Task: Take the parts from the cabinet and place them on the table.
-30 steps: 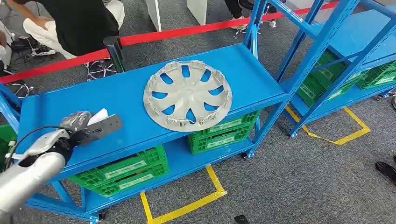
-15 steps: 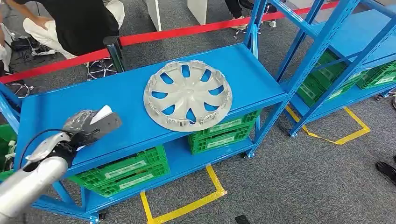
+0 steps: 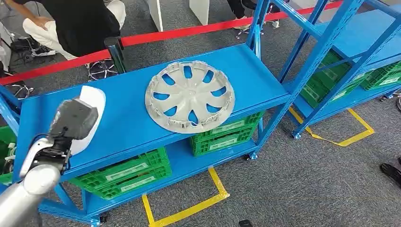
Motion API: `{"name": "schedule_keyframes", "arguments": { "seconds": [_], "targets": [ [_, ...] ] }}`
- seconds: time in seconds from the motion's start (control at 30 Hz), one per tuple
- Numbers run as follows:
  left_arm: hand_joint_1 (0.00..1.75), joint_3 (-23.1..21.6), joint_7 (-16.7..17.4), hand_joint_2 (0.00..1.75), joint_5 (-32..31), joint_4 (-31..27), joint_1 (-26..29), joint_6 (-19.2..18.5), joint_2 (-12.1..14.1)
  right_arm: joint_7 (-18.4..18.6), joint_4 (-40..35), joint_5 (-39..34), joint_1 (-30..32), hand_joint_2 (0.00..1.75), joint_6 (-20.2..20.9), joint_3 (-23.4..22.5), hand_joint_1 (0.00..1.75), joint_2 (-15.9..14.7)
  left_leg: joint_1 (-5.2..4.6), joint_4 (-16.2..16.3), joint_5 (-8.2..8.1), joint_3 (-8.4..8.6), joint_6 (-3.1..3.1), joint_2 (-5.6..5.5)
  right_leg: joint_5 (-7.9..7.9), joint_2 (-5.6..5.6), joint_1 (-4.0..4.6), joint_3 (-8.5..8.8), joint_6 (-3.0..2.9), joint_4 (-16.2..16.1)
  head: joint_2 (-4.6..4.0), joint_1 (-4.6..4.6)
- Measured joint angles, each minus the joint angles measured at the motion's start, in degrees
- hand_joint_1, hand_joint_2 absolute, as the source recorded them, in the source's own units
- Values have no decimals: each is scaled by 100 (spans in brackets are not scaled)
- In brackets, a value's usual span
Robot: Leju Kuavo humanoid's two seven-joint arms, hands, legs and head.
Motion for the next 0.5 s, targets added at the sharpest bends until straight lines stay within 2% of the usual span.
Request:
{"name": "schedule_keyframes", "arguments": {
  "seconds": [0.13, 0.2, 0.33, 0.4, 0.5],
  "targets": [
    [175, 229, -74, 175, 65, -318, 155, 63, -22, 15, 0, -30, 1, 175, 0, 46, 0, 0, 0, 0, 0, 1, 0, 0, 0, 0, 0, -1, 0, 0, 0, 4],
    [175, 330, -244, 175, 211, -441, 232, 166, -39, 17, 0, -44, 4, 175, -2, 50, 0, 0, 0, 0, 0, 1, 0, 0, 0, 1, 0, -1, 0, 0, 0, 0],
    [175, 575, -938, 175, 906, -839, 446, 395, -136, 39, 0, -127, 8, 175, -17, 59, 0, 0, 0, 0, 0, 1, 0, 0, 0, 0, 0, 2, 0, 0, 0, -2],
    [175, 719, -1375, 175, 1540, -1148, 587, 387, -212, 52, 0, -186, 9, 175, -22, 87, 0, 0, 0, 0, 0, 0, 0, 2, 0, 0, 0, 2, 0, 0, 0, 0],
    [175, 881, -1854, 175, 2221, -1688, 778, 323, -330, 61, 0, -286, 11, 175, -55, 146, 0, 0, -1, 0, -4, -1, 3, 6, 0, 1, 0, 1, 0, -1, 0, 2]
  ]
}}
